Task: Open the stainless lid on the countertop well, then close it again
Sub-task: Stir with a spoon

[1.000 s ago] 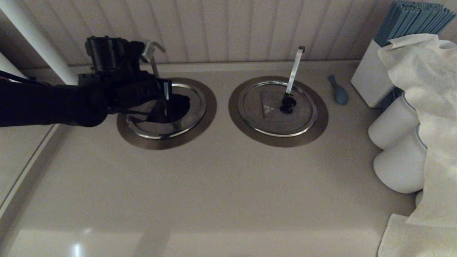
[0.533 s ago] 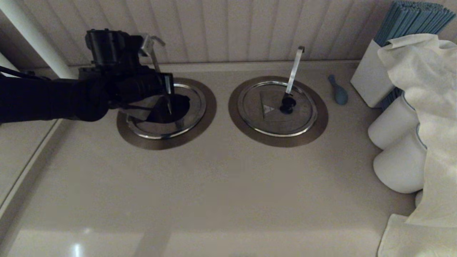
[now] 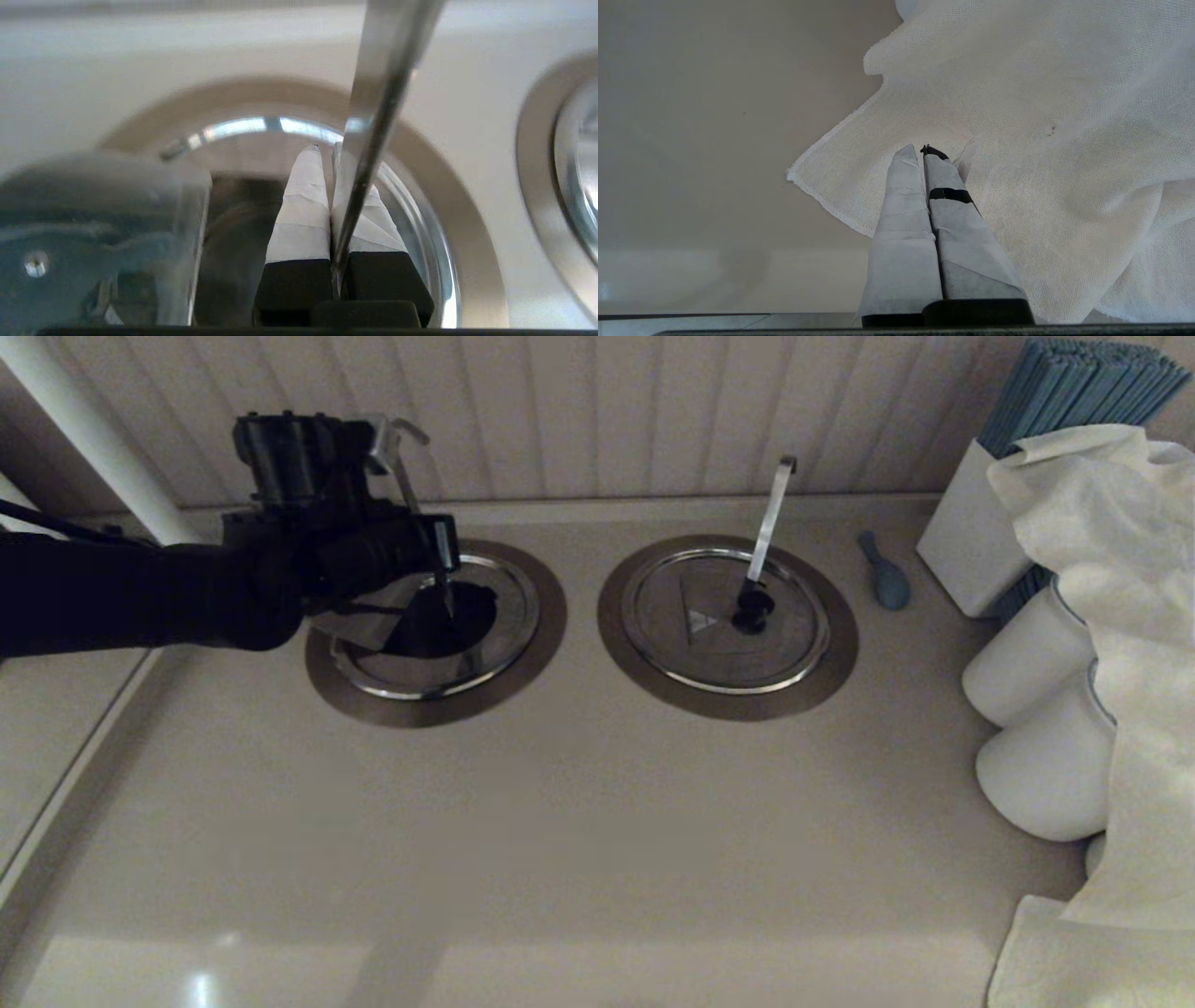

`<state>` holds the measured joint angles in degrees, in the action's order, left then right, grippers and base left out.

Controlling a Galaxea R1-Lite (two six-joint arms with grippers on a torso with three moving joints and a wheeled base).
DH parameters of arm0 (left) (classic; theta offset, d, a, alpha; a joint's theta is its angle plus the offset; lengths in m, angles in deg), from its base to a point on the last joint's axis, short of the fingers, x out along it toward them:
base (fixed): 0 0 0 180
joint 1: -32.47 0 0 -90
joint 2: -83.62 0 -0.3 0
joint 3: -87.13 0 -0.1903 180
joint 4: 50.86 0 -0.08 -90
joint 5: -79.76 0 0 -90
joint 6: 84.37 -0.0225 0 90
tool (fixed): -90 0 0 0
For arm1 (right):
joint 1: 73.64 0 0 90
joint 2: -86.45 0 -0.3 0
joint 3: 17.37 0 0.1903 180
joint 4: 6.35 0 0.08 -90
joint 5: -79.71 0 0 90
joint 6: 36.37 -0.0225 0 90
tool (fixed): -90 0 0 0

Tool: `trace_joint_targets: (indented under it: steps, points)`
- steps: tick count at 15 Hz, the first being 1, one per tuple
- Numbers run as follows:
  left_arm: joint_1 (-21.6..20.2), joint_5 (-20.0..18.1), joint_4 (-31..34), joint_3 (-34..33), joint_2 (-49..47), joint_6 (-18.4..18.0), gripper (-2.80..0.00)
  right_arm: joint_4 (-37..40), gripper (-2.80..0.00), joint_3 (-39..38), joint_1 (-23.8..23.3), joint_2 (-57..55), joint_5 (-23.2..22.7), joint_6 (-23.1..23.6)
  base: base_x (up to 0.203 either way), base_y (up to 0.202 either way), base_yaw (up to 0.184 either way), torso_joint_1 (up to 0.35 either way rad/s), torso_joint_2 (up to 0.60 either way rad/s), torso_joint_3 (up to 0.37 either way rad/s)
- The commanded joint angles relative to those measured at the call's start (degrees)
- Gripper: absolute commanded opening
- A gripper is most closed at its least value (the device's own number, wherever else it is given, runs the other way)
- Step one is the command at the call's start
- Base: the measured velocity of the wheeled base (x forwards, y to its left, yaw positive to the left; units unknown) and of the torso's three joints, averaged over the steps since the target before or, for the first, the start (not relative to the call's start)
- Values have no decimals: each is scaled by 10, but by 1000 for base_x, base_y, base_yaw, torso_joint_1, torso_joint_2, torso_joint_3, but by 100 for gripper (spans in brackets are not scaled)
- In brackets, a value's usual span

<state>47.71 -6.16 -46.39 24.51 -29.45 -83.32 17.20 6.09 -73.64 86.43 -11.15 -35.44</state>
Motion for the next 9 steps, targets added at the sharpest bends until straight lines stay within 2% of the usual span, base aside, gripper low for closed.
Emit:
trace_joint_targets:
  steps: [1,2,6,9]
  points:
    - [-1,19,-20,10,-22,-1,-280,0,-280,0,0,0,0,0,0,0,0,0,0,0]
    - [-1,36,-26,14,-29,-3,-280,0,-280,0,0,0,0,0,0,0,0,0,0,0]
    - [-12,38,-26,16,-28,-5,-280,0,-280,0,0,0,0,0,0,0,0,0,0,0]
    - [-28,40,-27,11,-22,-37,-280,0,-280,0,0,0,0,0,0,0,0,0,0,0]
